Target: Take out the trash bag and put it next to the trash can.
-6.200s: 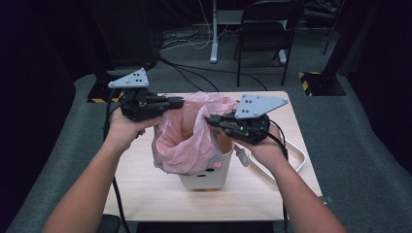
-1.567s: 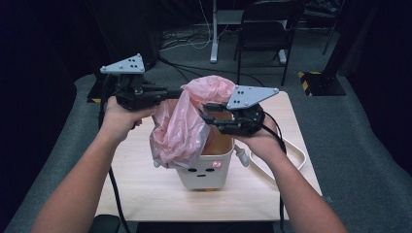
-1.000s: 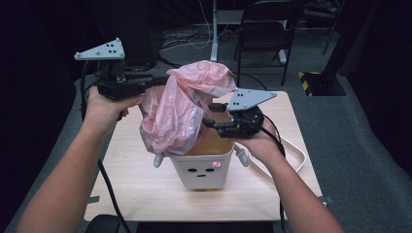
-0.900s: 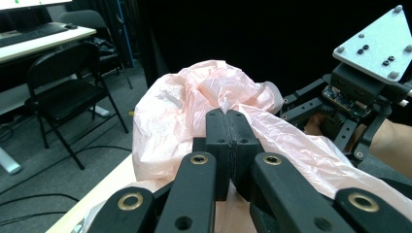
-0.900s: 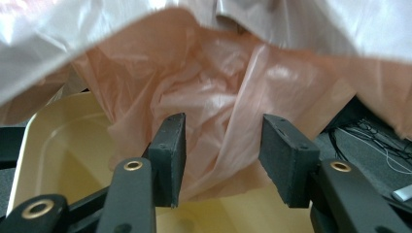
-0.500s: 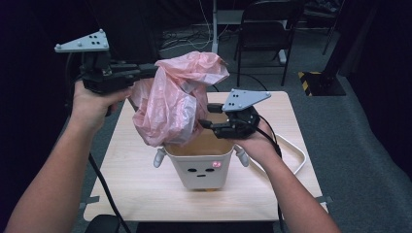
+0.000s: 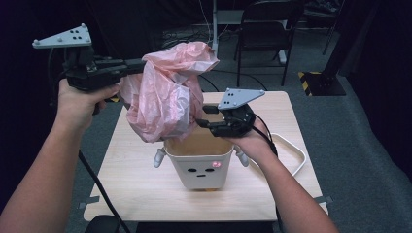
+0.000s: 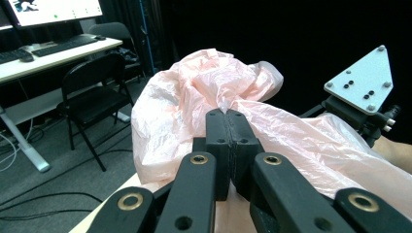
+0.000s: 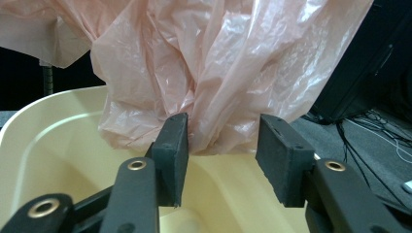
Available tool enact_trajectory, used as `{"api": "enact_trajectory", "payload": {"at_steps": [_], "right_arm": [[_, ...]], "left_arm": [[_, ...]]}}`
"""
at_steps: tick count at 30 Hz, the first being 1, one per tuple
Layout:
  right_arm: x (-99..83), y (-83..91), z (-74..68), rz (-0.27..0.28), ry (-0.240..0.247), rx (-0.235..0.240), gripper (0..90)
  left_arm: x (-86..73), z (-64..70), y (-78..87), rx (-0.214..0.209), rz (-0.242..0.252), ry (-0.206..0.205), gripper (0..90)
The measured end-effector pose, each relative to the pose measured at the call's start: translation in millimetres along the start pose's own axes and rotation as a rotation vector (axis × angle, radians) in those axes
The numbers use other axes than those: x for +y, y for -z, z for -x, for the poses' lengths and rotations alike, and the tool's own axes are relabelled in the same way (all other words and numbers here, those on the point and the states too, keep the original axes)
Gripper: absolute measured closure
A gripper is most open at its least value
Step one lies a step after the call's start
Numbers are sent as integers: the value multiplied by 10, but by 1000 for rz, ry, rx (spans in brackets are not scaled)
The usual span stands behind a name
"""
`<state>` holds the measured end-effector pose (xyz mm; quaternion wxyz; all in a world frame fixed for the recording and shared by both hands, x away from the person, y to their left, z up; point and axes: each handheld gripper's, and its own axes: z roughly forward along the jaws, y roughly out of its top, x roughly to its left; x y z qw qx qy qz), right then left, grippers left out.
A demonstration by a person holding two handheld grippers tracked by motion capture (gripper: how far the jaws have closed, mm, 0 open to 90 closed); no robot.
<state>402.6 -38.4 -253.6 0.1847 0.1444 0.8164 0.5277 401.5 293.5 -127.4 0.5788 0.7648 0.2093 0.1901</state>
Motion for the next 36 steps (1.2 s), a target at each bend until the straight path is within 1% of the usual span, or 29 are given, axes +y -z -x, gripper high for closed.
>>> {"api": "enact_trajectory", "payload": {"at_steps": [8, 13, 15, 20, 30, 36], "right_arm": [[38, -65, 39, -25, 5, 24, 655], [67, -105, 25, -36, 26, 45, 838], [67, -114, 26, -31, 22, 54, 873], [56, -122, 32, -23, 8, 76, 895], [57, -47, 25, 19, 5, 64, 900], [119, 27, 8, 60, 16, 63, 900]], "left_arm": [[-76, -44, 66, 11, 8, 20, 896], [-104, -58, 91, 12, 11, 21, 896], [-109, -55, 100, 12, 11, 20, 896], [-120, -55, 111, 13, 11, 19, 896], [-139, -48, 109, 11, 6, 17, 896], [-188, -44, 116, 21, -10, 12, 896]]}}
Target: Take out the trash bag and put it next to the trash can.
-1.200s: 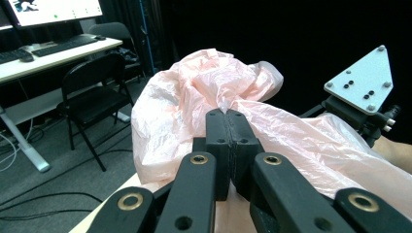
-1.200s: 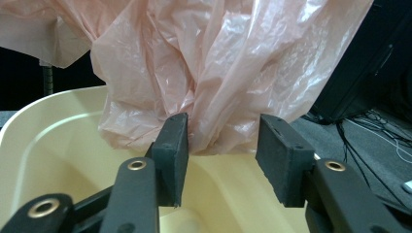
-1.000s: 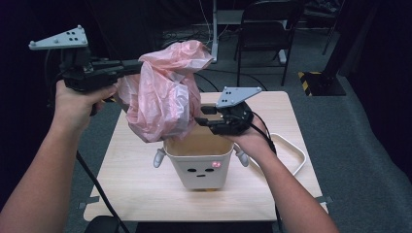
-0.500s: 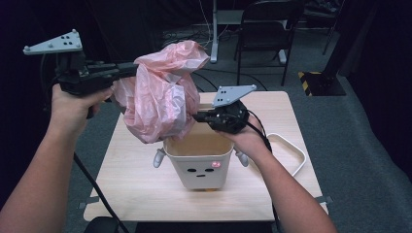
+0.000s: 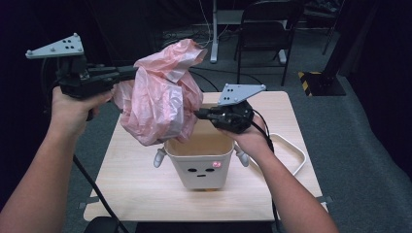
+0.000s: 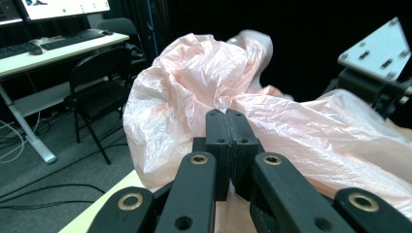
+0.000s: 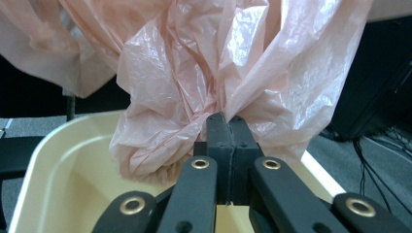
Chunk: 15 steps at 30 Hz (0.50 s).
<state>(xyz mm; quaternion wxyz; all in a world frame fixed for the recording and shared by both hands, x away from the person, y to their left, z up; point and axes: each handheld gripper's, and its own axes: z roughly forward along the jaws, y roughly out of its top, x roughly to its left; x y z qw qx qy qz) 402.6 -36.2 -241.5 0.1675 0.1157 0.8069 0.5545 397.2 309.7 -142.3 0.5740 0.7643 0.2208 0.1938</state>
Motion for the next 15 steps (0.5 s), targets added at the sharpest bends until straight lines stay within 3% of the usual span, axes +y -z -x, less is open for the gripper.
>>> {"api": "enact_trajectory", "payload": {"at_steps": [15], "right_arm": [[172, 76, 32, 98, -34, 39, 900]], "left_arm": [[-166, -70, 91, 19, -8, 20, 896]]}}
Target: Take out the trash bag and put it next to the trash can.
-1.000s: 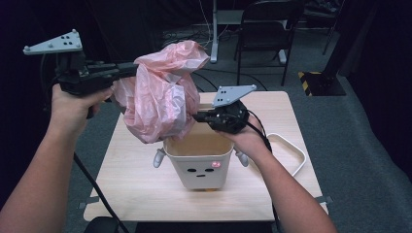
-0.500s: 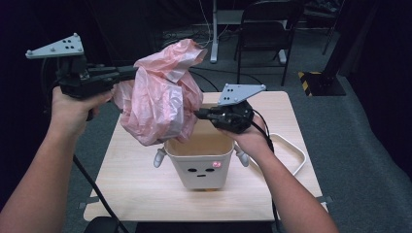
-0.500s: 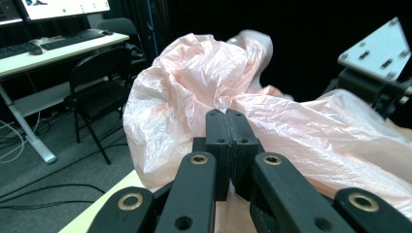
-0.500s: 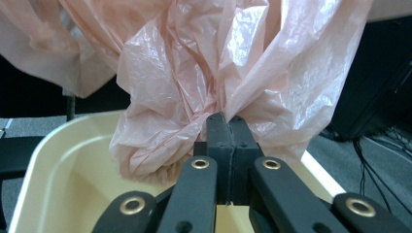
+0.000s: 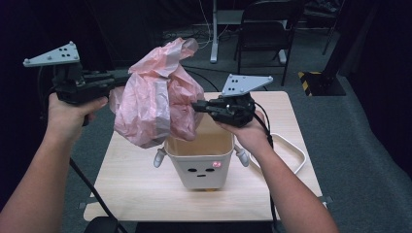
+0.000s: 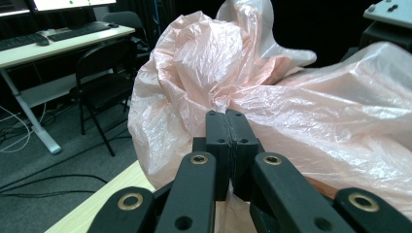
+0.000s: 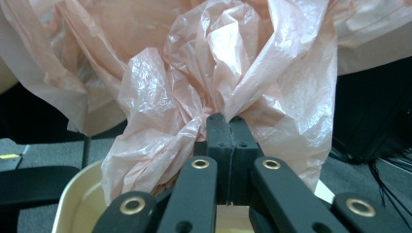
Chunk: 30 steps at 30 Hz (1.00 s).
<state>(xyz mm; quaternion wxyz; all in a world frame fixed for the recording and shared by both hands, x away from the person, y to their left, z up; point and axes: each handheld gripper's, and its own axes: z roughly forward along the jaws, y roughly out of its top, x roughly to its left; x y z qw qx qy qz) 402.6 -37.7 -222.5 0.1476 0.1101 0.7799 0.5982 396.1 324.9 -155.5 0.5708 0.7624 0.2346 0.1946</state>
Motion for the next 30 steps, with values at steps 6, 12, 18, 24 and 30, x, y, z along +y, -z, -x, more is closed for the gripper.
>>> {"api": "enact_trajectory", "payload": {"at_steps": [6, 12, 18, 24, 30], "right_arm": [[84, -6, -9, 22, -12, 30, 900], [231, -23, -66, 27, 17, 39, 900], [328, -72, -95, 33, 30, 40, 900], [416, -160, -142, 33, 45, 53, 900], [468, -297, -197, 30, 61, 69, 900]], "left_arm": [[-21, 6, 61, 10, 17, -5, 896], [-70, 8, 84, 14, 16, -8, 895], [-114, -7, 147, 22, 15, -1, 895], [-119, -20, 268, 37, 35, -3, 896], [-187, -33, 389, 61, 33, 3, 896]]}}
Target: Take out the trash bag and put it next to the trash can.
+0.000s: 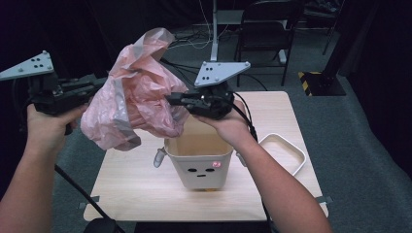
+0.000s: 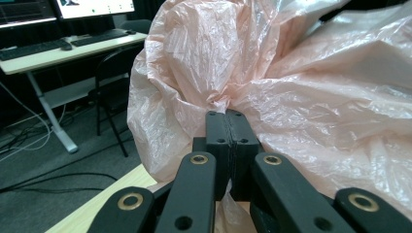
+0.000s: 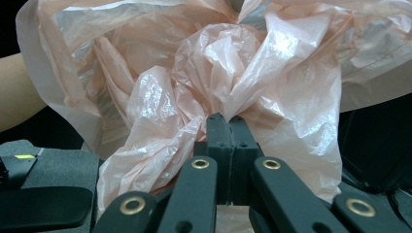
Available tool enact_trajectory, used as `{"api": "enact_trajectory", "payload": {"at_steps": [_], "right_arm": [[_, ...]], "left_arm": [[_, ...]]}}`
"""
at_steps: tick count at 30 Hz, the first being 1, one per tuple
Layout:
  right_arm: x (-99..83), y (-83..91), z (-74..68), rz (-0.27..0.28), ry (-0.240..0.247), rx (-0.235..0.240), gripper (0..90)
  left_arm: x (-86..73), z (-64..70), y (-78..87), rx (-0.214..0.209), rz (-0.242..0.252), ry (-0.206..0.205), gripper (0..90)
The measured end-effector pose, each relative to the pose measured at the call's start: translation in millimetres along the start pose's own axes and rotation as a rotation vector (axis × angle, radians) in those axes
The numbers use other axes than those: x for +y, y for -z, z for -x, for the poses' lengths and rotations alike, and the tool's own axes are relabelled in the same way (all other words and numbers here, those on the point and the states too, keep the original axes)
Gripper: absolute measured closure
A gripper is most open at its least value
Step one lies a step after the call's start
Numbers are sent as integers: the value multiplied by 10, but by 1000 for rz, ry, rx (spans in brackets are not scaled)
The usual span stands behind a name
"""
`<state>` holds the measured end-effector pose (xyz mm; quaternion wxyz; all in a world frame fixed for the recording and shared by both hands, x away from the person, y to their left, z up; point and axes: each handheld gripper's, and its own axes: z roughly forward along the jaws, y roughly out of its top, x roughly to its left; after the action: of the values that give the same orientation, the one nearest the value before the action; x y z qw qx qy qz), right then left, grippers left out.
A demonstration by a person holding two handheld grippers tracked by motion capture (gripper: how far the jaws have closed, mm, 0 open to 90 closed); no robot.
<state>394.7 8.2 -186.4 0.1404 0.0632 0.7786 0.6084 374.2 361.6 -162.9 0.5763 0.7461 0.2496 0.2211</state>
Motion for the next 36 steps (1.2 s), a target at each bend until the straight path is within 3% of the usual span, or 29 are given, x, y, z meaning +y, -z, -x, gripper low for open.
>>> {"api": "enact_trajectory", "payload": {"at_steps": [19, 28, 36], "right_arm": [[52, -479, -39, -20, 19, 90, 900], [-15, -583, -41, -53, 13, 111, 900], [-31, -588, -44, -63, 9, 112, 899]], "left_arm": [[-133, -83, 439, 85, 17, 34, 896], [-204, -97, 461, 94, 19, 50, 895], [-149, -128, 484, 96, 37, 58, 896]]}}
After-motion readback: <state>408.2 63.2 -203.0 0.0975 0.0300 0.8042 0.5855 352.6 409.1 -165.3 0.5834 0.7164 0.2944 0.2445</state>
